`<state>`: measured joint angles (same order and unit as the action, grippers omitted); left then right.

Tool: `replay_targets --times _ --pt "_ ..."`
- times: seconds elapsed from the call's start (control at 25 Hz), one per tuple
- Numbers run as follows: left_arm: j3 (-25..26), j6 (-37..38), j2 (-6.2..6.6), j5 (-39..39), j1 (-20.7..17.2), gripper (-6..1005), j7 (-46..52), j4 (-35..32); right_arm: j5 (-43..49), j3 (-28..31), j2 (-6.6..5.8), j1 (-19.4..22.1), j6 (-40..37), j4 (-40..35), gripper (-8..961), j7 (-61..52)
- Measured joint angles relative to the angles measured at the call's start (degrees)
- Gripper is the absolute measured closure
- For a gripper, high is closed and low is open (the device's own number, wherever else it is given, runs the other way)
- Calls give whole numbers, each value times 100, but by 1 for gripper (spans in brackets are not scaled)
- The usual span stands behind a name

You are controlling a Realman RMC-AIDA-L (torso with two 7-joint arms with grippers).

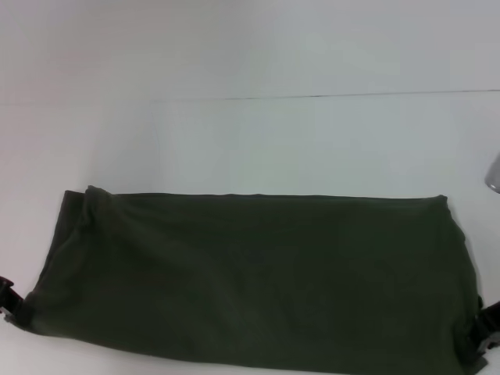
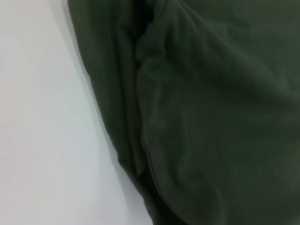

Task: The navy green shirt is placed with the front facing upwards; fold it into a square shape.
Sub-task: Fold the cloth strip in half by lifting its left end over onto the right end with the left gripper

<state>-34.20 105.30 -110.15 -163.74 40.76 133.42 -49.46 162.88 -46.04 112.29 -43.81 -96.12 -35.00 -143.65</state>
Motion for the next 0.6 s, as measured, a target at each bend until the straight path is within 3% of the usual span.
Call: replay_targets --times 0.24,0.6 --pt "16 16 32 0 -111 985 1 -164 -9 -2 67 -67 10 1 933 12" --pt "18 52 18 0 -192 985 -33 -204 -12 61 30 22 -36 -142 933 15"
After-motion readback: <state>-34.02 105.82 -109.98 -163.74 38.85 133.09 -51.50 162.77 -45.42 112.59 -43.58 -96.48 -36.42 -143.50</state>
